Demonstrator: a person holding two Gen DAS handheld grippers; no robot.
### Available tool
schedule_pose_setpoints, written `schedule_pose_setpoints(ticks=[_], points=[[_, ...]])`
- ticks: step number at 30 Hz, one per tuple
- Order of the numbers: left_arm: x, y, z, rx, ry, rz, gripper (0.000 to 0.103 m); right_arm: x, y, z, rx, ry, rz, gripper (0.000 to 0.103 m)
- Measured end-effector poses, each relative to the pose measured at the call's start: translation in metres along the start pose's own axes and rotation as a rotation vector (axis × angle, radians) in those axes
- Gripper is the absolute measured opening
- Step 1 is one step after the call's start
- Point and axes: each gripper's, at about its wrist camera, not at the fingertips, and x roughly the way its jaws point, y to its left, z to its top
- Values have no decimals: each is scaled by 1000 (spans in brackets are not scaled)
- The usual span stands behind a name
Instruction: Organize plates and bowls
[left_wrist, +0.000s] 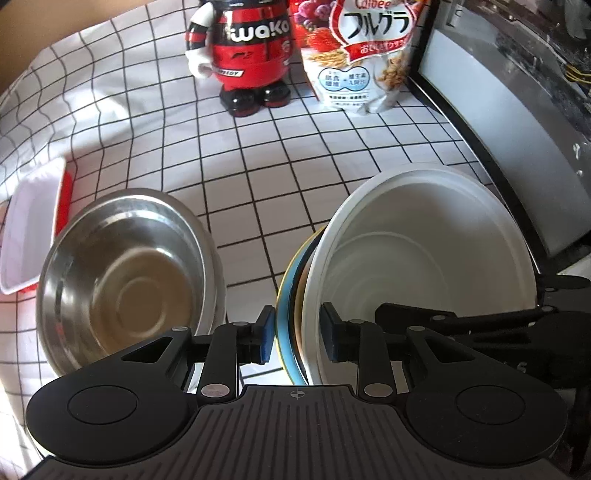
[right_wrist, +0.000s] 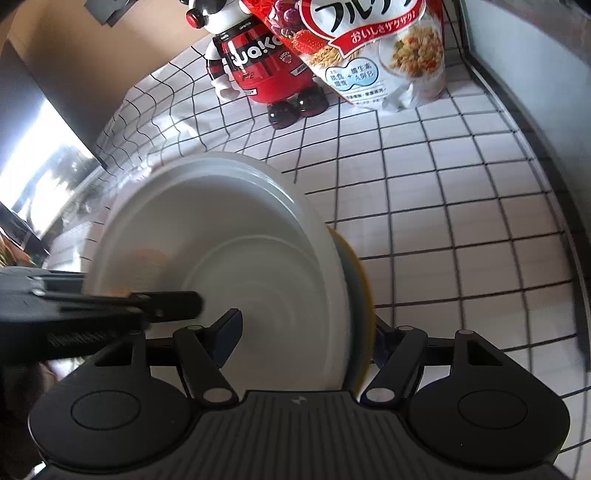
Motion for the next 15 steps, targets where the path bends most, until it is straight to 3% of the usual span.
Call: schedule_pose_setpoints(ticks=[7,13,15], points=[[6,17,2,-39,30,-91,28,5,-14,1,129,65,79,72],[12,15,11,-34,102,-91,28,10,-23,-3,199,116,127,71],[17,14,20,-23,165,-117,40,11,-26,-1,220,135,146,71]])
